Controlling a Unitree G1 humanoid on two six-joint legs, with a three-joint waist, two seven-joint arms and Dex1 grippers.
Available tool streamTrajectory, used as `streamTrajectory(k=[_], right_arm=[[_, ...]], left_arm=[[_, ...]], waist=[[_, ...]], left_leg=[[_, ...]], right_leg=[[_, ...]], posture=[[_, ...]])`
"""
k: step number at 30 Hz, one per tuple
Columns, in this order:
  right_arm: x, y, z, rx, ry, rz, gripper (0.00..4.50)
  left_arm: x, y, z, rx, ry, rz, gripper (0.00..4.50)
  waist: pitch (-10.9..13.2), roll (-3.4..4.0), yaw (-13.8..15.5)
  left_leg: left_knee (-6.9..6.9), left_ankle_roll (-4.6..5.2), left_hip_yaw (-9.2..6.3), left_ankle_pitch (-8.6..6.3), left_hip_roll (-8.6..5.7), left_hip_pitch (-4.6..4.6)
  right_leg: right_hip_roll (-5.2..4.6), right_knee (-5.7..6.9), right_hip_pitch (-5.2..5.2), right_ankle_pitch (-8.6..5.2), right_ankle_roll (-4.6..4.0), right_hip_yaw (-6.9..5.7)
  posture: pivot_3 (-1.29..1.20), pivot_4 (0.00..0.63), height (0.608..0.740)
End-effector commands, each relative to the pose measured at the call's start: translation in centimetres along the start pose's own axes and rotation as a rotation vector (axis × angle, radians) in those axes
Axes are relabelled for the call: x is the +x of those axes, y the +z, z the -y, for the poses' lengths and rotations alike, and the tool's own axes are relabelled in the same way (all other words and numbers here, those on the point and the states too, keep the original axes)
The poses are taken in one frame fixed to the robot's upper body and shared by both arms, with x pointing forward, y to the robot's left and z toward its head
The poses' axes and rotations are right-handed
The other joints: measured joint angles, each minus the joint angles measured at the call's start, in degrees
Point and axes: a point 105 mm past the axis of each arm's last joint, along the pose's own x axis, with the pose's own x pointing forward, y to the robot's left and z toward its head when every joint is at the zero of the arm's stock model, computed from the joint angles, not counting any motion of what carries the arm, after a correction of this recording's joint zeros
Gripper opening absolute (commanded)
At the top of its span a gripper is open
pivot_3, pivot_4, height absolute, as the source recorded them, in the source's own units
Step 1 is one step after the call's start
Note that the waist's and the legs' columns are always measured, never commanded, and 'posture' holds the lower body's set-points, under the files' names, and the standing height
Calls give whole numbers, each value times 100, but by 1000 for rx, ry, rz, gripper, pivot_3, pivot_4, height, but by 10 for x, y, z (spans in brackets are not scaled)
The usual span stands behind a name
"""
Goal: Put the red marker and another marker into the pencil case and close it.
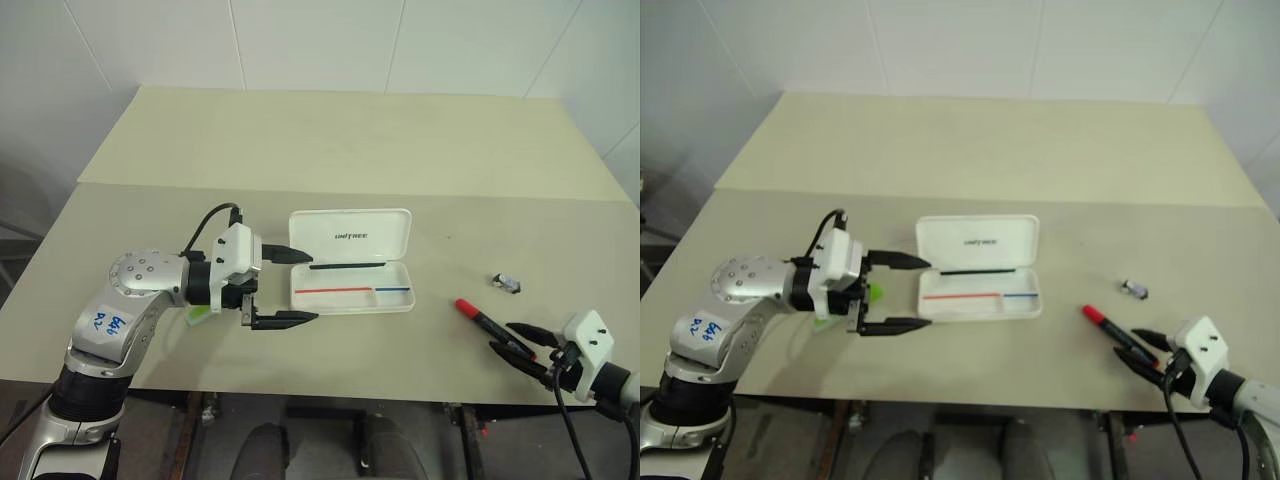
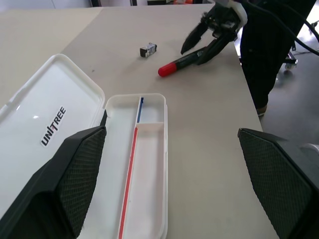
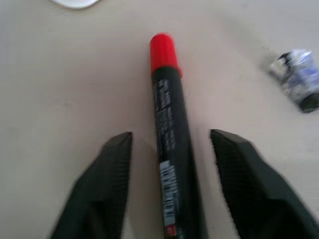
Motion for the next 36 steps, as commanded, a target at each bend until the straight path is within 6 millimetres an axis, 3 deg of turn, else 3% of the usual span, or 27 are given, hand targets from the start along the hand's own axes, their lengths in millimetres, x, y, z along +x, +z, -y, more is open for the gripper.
streamTrajectory(k=[1,3,9,15,23,30,36], right_arm=[[0,4,-1,-28,14,19,1220],[1,4,-2,-30,22,22,606],[6,8,-6,-46,26,33,607],[19,49,-9,-134,52,140,607],[45,114,-30,-294,217,273,607],[75,142,-55,-390,414,327,607],[106,151,-71,-477,526,340,607]], left_arm=[[1,9,3,37,-16,18,4500],[1,10,3,37,-14,17,4500],[0,9,3,39,-14,14,4500],[-10,3,2,37,-1,-16,4500],[-33,-13,2,17,60,-80,4500],[-55,-28,-2,35,121,-165,4500],[-60,-28,-4,45,142,-173,4500]], waist=[[0,0,2],[0,0,4],[0,0,-3],[0,1,-26],[1,0,-24],[1,-1,-19],[2,-3,-18]], left_leg=[[0,0,1,0,0,1],[2,0,2,0,0,-1],[2,0,5,0,-1,2],[2,0,18,0,-1,8],[2,0,29,0,0,11],[0,3,34,-2,2,2],[-2,4,47,-3,3,-13]], right_leg=[[0,0,0,0,0,1],[0,0,0,1,1,3],[0,0,0,1,2,7],[0,4,-1,1,1,24],[0,0,-3,3,4,34],[-1,0,-19,4,6,36],[-1,6,-42,7,10,44]], posture=[[0,150,740],[0,150,740],[0,150,740],[0,150,740],[0,150,740],[0,150,740],[0,150,740]])
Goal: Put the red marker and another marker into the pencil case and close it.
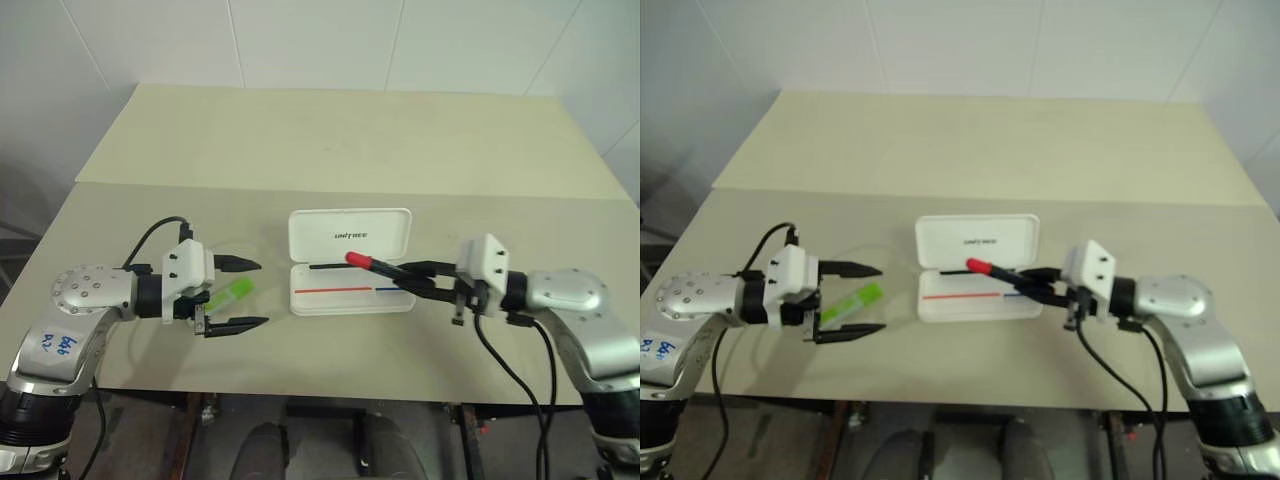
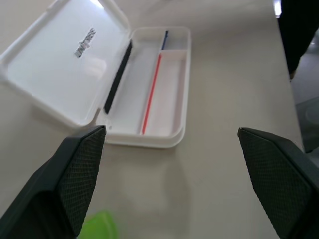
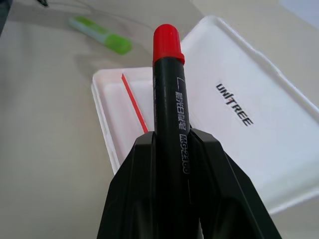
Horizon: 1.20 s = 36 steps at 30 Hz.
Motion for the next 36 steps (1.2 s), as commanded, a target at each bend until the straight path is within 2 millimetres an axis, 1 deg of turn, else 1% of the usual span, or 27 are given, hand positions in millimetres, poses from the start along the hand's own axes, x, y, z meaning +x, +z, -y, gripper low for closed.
streamTrajectory(k=[1,5,9,15,18,26,31,32,33,36], right_arm=[[20,1,0,-75,76,11,607],[41,-4,4,-106,121,15,607],[52,-11,10,-145,149,-2,607],[61,-16,23,-213,161,-22,607],[63,-18,26,-253,177,-37,607],[71,-14,22,-290,237,-12,607],[81,-11,23,-297,232,9,607],[82,-10,23,-305,225,13,1322],[83,-8,23,-317,222,22,1590],[84,-4,23,-329,216,45,2624]], left_arm=[[-6,5,-3,43,26,-4,4500],[-5,6,0,44,38,-3,4500],[-6,6,1,41,49,-6,4500],[-3,7,4,34,60,3,4500],[-1,7,5,32,60,7,4500],[2,8,4,29,59,15,4500],[5,9,4,30,53,23,4500],[6,10,5,29,50,25,4500],[6,10,5,29,49,26,4500],[7,11,5,29,47,28,4500]], waist=[[1,-1,-5],[1,-1,-20],[1,-1,-51],[1,-2,-133],[1,-2,-162],[1,-2,-163],[1,-2,-162],[1,-2,-162],[1,-2,-162],[1,-2,-160]], left_leg=[[0,1,4,0,0,-2],[-2,1,13,-1,1,-6],[-3,1,16,-1,2,-7],[-2,1,17,-1,5,-6],[-3,1,21,-1,10,-2],[-3,1,27,-1,19,-1],[-2,0,28,-1,21,0],[-3,0,28,-1,23,0],[-2,0,29,-1,23,0],[-2,-2,29,-2,24,0]], right_leg=[[0,0,-5,0,1,2],[0,6,-18,1,2,8],[0,8,-21,1,2,9],[0,12,-21,1,2,9],[1,18,-23,1,2,9],[5,28,-30,0,0,10],[5,30,-30,1,-1,10],[5,30,-30,1,-1,10],[5,30,-31,1,-1,10],[6,29,-31,1,-1,10]], posture=[[0,150,740],[0,150,740],[0,150,740],[0,150,740],[0,150,740],[0,150,740],[0,150,740],[0,150,740],[0,150,740],[0,150,740]])
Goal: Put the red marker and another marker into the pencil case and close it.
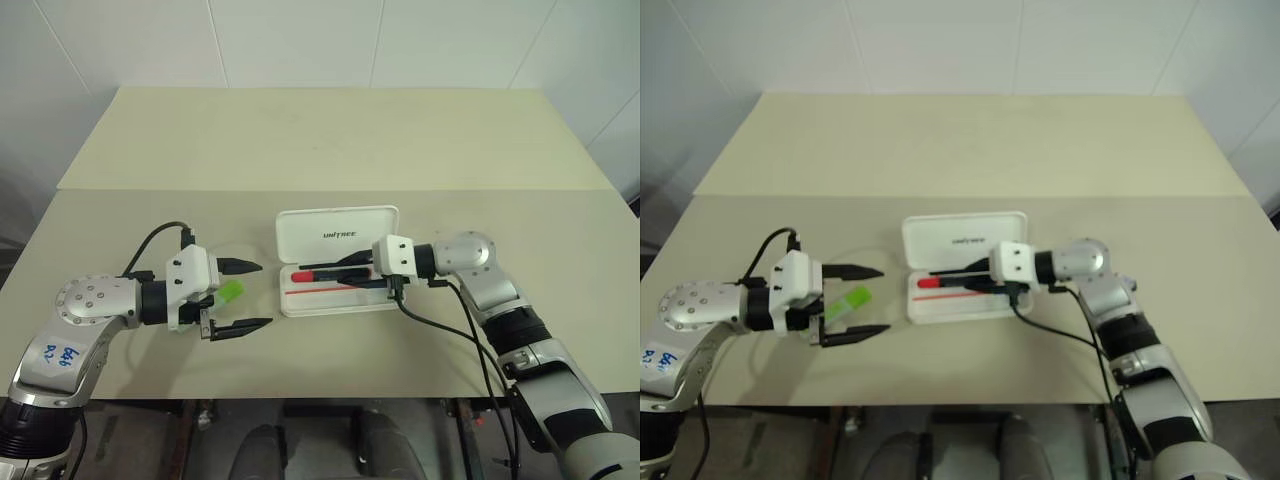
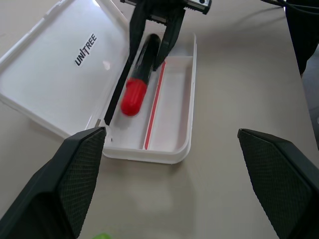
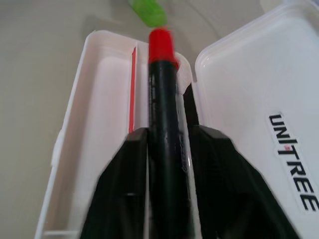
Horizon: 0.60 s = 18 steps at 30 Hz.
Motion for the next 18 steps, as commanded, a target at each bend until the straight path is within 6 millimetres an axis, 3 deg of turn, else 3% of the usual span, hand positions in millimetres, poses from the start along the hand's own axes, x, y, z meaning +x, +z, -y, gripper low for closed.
streamTrajectory(k=[1,6,9,15,18], right_arm=[[-2,11,8,-41,-20,34,2624],[-7,18,6,-39,-21,62,2624],[-14,34,6,-7,-39,125,2624],[-36,52,-5,53,-60,151,4470],[-50,53,-14,86,-90,133,4470]], left_arm=[[2,13,2,45,-8,29,4500],[1,12,2,44,-13,27,4500],[2,13,2,43,-18,30,4500],[1,12,2,39,-21,30,4500],[-1,10,2,34,-12,26,4500]], waist=[[0,0,1],[0,0,-1],[0,0,7],[0,0,50],[0,0,42]], left_leg=[[0,0,0,0,0,0],[0,-1,1,-1,1,0],[0,-2,1,-1,5,0],[0,-8,2,-5,10,0],[0,-9,4,-5,8,-2]], right_leg=[[0,0,0,0,0,0],[0,0,0,0,0,0],[1,0,-1,0,-1,-1],[2,-2,0,-1,-2,-3],[2,-5,0,-2,-3,-3]], posture=[[0,150,740],[0,150,740],[0,150,740],[0,150,740],[0,150,740]])
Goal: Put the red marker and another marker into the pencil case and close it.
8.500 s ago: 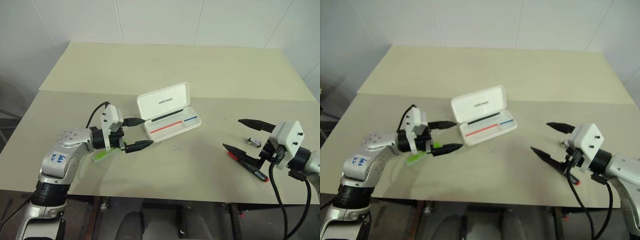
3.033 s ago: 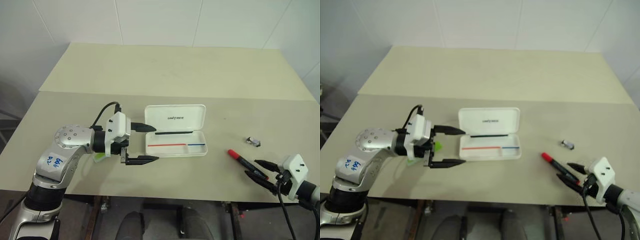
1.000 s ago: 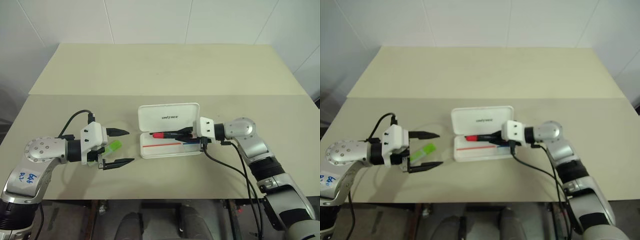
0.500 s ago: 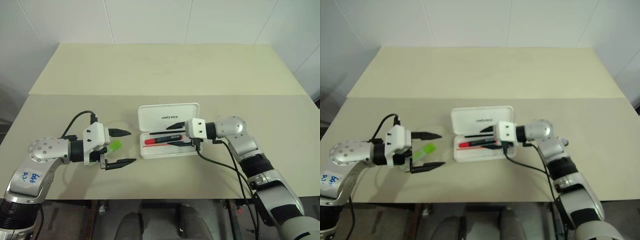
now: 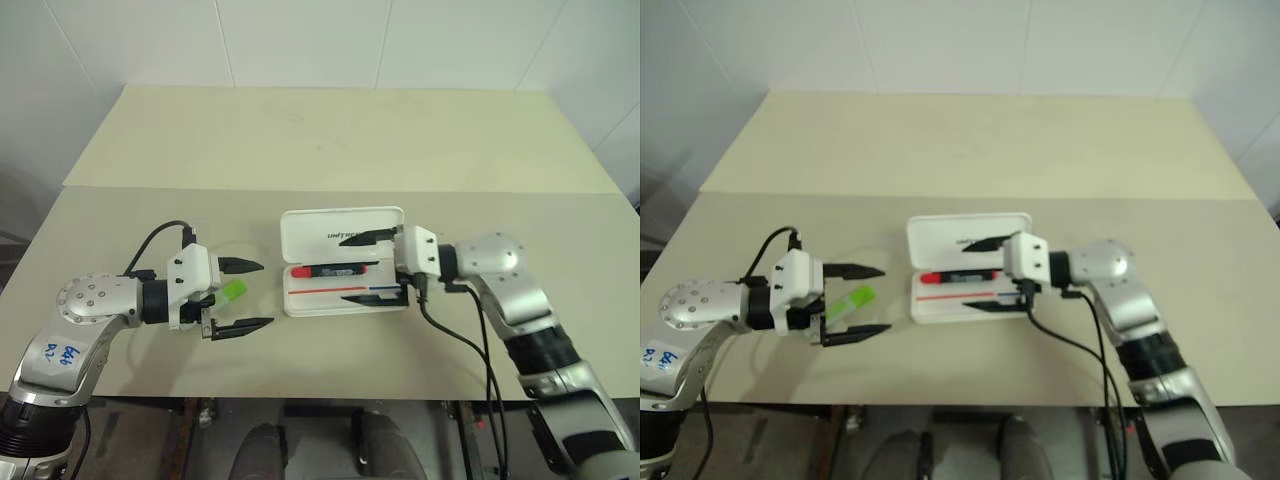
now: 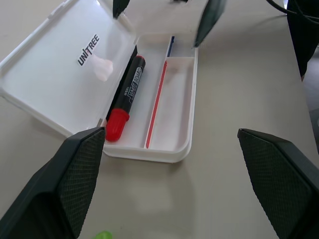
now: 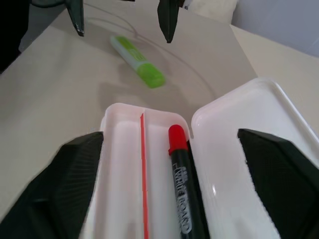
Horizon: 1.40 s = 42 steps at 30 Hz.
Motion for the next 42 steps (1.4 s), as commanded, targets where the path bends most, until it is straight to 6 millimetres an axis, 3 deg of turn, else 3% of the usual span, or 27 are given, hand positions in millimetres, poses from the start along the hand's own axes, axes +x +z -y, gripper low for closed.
streamTrajectory(k=[1,11,17,23,32,42], right_arm=[[-21,15,-3,-4,-67,14,4470],[-64,10,-25,144,-176,-65,4470],[-59,19,-31,159,-165,-40,4470],[-54,23,-30,153,-162,-26,4470],[-49,27,-26,125,-167,-19,4470],[-47,36,-36,151,-148,6,4470]], left_arm=[[-3,7,1,30,8,17,4500],[-32,-10,-4,-4,143,-30,4500],[-60,-30,-12,-48,277,-71,4500],[-84,-53,-8,-110,363,-127,4500],[-84,-86,10,-228,387,-160,4500],[-74,-104,0,-254,422,-144,4500]], waist=[[0,0,1],[2,-3,-18],[2,-4,-20],[3,-6,-11],[1,-9,-6],[0,-12,-2]], left_leg=[[0,0,0,0,0,1],[-1,-1,5,-2,8,11],[0,-1,5,-2,8,9],[-2,-2,4,-3,11,6],[-2,-8,4,-9,13,4],[-3,-9,3,-10,14,4]], right_leg=[[0,-1,0,0,0,0],[11,0,1,0,-8,4],[11,-1,1,1,-11,3],[10,-10,1,0,-13,1],[5,-18,1,0,-15,0],[4,-17,2,0,-16,-2]], posture=[[0,150,740],[0,150,740],[0,150,740],[0,150,740],[0,150,740],[0,150,740]])
